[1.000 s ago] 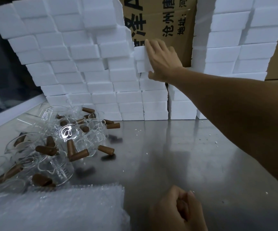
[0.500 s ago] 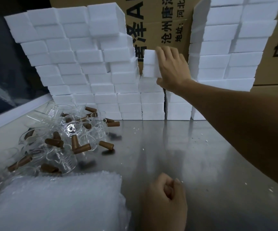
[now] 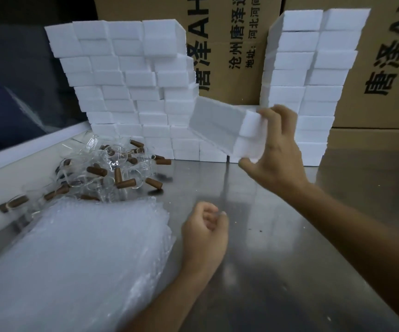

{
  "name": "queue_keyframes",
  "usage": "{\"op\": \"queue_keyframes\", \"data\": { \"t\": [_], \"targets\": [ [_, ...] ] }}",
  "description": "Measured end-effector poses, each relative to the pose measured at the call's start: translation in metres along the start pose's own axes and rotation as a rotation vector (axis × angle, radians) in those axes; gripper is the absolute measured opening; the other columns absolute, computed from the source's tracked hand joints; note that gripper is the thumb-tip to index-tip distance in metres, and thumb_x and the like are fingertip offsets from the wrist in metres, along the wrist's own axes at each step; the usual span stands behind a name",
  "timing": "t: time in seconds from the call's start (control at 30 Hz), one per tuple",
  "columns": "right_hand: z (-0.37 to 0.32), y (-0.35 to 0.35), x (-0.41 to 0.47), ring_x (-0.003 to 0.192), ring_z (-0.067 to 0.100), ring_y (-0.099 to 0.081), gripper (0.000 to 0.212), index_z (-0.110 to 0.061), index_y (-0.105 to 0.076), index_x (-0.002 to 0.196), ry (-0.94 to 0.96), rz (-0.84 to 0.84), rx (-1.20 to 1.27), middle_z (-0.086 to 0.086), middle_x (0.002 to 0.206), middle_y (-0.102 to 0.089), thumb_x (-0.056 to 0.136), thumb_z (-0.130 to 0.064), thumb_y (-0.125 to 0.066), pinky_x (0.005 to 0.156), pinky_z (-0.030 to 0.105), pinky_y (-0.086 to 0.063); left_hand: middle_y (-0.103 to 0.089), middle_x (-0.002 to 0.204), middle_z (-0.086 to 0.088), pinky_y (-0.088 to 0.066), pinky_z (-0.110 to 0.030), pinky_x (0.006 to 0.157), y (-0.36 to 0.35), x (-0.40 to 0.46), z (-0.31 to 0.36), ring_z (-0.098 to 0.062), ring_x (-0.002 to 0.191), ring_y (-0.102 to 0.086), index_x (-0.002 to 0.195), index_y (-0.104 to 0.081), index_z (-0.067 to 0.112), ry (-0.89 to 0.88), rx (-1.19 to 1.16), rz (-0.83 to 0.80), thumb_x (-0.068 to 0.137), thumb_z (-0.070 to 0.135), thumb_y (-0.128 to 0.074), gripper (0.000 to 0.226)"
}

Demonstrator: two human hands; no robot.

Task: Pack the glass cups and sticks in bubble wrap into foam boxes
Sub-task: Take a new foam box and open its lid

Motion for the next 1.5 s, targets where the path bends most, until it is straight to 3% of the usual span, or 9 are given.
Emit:
{"op": "queue_keyframes", "data": {
  "t": [0.17,0.33,0.43,0.53,0.73,1.0,1.1,1.23,1.5],
  "targets": [
    [0.006,0.024,-0.08,0.126,0.022,-0.04,0.088,-0.021,-0.044,0.138,-0.115,-0.006,0.006,0.006,0.138,-0.045,0.062,-0.044,-0.08,0.102,0.037,-0.033,-0.046,0.118,-0.006,-0.044,-0.041,0.093,0.029,-0.003,0.009,-0.028,0.108,-0.05,0.116,-0.04,0.019,0.005,-0.164,0.272,0.093,0.021,-0.061,0.031],
    [0.001,0.036,-0.117,0.12,0.019,-0.043,0.08,-0.019,-0.047,0.138,-0.031,-0.02,-0.022,-0.001,0.139,-0.051,0.069,-0.054,-0.07,0.094,0.024,-0.022,-0.04,0.137,-0.009,-0.035,-0.041,0.108,0.035,-0.006,0.011,-0.024,0.128,-0.04,0.132,-0.038,0.01,0.052,-0.249,0.305,0.1,0.024,-0.052,0.038],
    [0.01,0.035,-0.126,0.121,0.018,-0.045,0.084,-0.016,-0.044,0.141,-0.026,-0.093,0.033,0.001,0.143,-0.049,0.07,-0.034,-0.083,0.099,0.017,-0.024,-0.045,0.138,-0.008,-0.036,-0.034,0.104,0.04,-0.007,0.011,-0.02,0.127,-0.043,0.135,-0.04,0.01,0.041,-0.252,0.343,0.102,0.022,-0.05,0.037],
    [0.014,0.029,-0.135,0.126,0.022,-0.048,0.091,-0.022,-0.037,0.146,-0.052,-0.182,0.126,-0.001,0.151,-0.04,0.069,-0.018,-0.086,0.106,0.035,-0.037,-0.052,0.133,-0.006,-0.04,-0.035,0.102,0.038,-0.007,0.009,-0.021,0.123,-0.049,0.133,-0.043,0.014,0.059,-0.246,0.322,0.1,0.029,-0.051,0.038],
    [0.018,0.024,-0.141,0.105,0.018,-0.053,0.093,-0.042,-0.033,0.143,-0.194,-0.223,0.183,-0.006,0.13,-0.029,0.072,-0.007,-0.082,0.083,0.041,-0.055,-0.063,0.098,0.013,-0.047,-0.032,0.085,0.034,-0.006,0.003,-0.016,0.098,-0.061,0.095,-0.056,0.033,0.1,-0.239,0.255,0.1,0.024,-0.051,0.011],
    [0.035,0.02,-0.149,0.08,0.021,-0.056,0.088,-0.036,-0.049,0.138,-0.4,-0.298,0.472,-0.008,0.11,-0.058,0.074,0.023,-0.04,0.071,0.025,-0.051,-0.062,0.085,0.007,-0.039,-0.013,0.057,0.034,-0.006,-0.002,-0.006,0.076,-0.056,0.093,-0.057,0.017,0.131,-0.209,0.254,0.095,0.024,-0.056,0.007],
    [0.045,0.023,-0.15,0.084,0.014,-0.064,0.057,-0.034,-0.061,0.134,-0.556,-0.235,0.633,-0.013,0.125,-0.065,0.095,0.0,-0.038,0.08,0.034,-0.056,-0.06,0.078,0.009,-0.041,-0.019,0.063,0.031,-0.006,-0.001,-0.008,0.075,-0.055,0.078,-0.058,0.023,0.133,-0.209,0.208,0.085,0.04,-0.054,0.018],
    [0.04,0.025,-0.15,0.09,-0.012,-0.061,0.039,-0.045,-0.061,0.13,-0.573,-0.294,0.59,-0.037,0.098,-0.066,0.1,-0.04,-0.038,0.08,0.011,-0.044,-0.063,0.081,0.006,-0.047,-0.041,0.087,0.027,-0.006,0.0,-0.019,0.087,-0.058,0.089,-0.07,0.013,0.184,-0.264,0.14,0.074,0.046,-0.051,0.041],
    [0.045,0.015,-0.157,0.118,0.008,-0.061,0.052,-0.05,-0.051,0.135,-0.676,-0.461,0.51,-0.024,0.124,-0.065,0.084,-0.056,-0.051,0.105,0.043,-0.047,-0.073,0.09,-0.008,-0.05,-0.041,0.081,0.018,0.001,-0.004,-0.034,0.09,-0.066,0.091,-0.076,0.014,0.338,-0.198,-0.155,0.052,0.058,-0.061,0.061]
  ]
}}
Point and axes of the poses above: each hand's wrist, its own x-axis towards the middle knuckle, its own y-axis out of the back of the hand, z = x × y, the point moved 8 cm from there along x, towards the middle knuckle
